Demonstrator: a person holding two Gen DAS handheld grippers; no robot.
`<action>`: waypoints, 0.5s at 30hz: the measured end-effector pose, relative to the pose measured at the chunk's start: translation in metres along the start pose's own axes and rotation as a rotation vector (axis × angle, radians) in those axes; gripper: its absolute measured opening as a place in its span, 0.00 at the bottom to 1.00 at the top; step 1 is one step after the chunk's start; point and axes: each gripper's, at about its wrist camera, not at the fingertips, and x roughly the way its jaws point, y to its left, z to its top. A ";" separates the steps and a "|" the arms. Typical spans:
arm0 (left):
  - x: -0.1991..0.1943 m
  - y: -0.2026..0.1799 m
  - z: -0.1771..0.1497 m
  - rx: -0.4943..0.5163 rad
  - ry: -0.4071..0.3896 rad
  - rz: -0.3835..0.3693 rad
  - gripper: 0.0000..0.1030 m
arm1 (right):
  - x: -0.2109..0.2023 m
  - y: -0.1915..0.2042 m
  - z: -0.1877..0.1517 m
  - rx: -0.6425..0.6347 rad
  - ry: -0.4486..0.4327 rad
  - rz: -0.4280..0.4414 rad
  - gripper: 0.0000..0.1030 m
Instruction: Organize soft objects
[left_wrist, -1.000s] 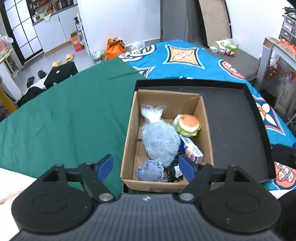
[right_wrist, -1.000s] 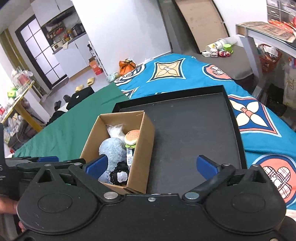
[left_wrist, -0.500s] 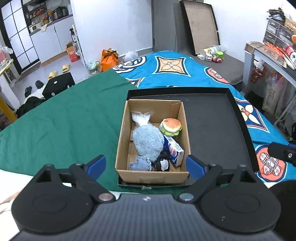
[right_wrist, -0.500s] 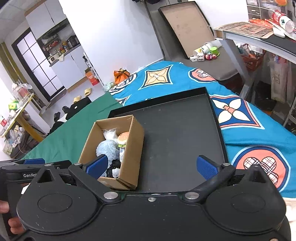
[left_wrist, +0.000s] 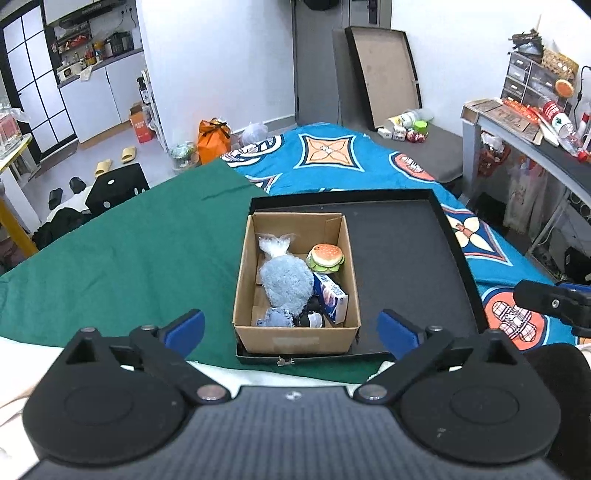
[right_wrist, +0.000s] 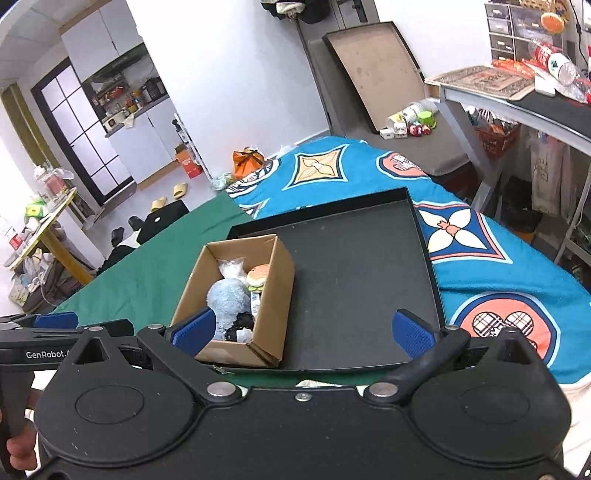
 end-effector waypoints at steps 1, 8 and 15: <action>-0.004 0.000 -0.001 0.001 -0.008 0.001 0.97 | -0.003 0.001 0.000 -0.002 -0.005 0.000 1.00; -0.023 0.000 -0.010 -0.003 -0.042 -0.002 1.00 | -0.023 0.004 -0.008 -0.020 -0.027 -0.008 1.00; -0.037 0.000 -0.020 -0.013 -0.061 0.005 1.00 | -0.038 0.005 -0.015 -0.030 -0.035 -0.010 1.00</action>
